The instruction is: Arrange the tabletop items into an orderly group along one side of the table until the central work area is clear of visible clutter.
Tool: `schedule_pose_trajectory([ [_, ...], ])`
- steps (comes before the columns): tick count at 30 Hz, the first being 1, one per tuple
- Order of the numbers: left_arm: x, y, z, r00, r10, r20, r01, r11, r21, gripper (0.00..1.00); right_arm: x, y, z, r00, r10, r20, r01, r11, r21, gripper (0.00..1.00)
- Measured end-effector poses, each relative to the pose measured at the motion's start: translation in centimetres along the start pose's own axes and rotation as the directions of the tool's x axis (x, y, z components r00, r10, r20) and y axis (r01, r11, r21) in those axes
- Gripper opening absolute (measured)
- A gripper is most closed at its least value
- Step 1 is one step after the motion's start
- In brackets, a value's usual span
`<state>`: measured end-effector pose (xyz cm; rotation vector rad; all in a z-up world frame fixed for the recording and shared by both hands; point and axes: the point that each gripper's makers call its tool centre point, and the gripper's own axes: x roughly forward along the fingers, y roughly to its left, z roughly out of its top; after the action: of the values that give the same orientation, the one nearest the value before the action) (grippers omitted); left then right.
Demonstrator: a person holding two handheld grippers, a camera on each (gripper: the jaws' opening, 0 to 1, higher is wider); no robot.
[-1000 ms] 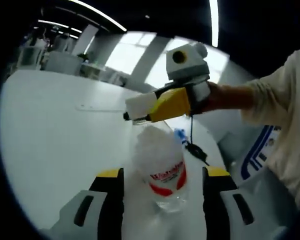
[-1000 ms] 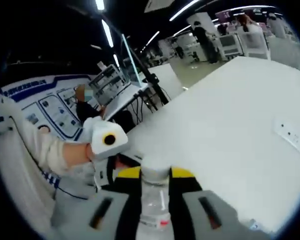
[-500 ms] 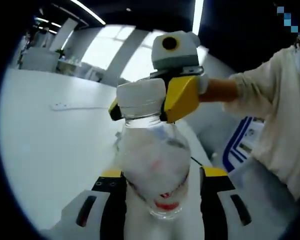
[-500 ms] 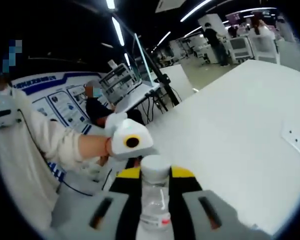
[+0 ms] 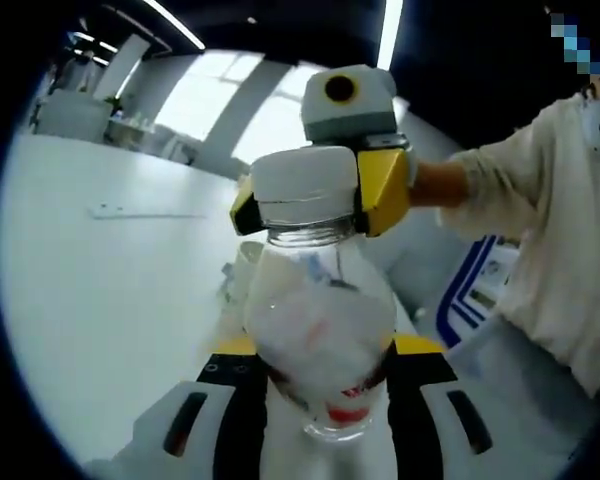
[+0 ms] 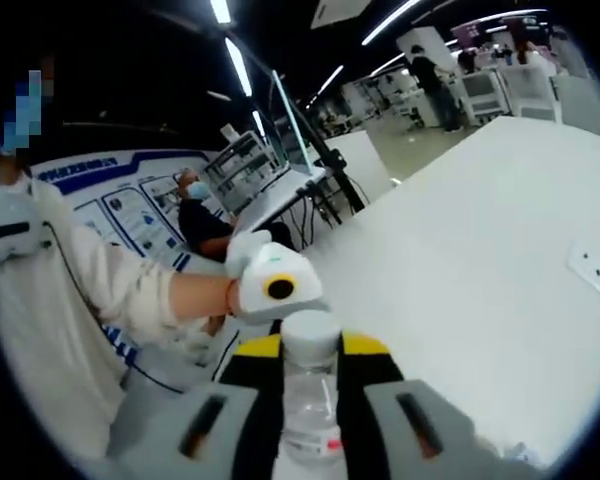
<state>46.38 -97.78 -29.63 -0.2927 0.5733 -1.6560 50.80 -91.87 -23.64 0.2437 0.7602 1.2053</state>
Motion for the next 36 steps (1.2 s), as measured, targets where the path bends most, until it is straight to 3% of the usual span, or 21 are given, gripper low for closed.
schedule_pose_trajectory([
  [8, -0.7, -0.1, 1.6, 0.998, 0.055, 0.023, -0.055, 0.998, 0.028, 0.42, -0.3, 1.0, 1.6, 0.999, 0.014, 0.046, -0.013, 0.999, -0.030, 0.14],
  [23, -0.6, 0.0, 2.7, 0.989, 0.149, 0.014, -0.150, 0.981, 0.120, 0.41, -1.3, 2.2, 2.4, 0.998, 0.006, 0.070, 0.006, 0.987, -0.163, 0.17],
  [28, -0.7, 0.1, 3.0, 0.986, 0.165, 0.014, -0.166, 0.978, 0.128, 0.41, -1.5, 2.2, 2.6, 0.997, 0.000, 0.081, 0.014, 0.985, -0.171, 0.17],
  [36, -1.0, 0.9, 4.0, 0.971, 0.238, 0.029, -0.239, 0.958, 0.155, 0.40, -1.6, 2.0, 3.3, 0.992, -0.031, 0.124, 0.052, 0.984, -0.171, 0.18],
])
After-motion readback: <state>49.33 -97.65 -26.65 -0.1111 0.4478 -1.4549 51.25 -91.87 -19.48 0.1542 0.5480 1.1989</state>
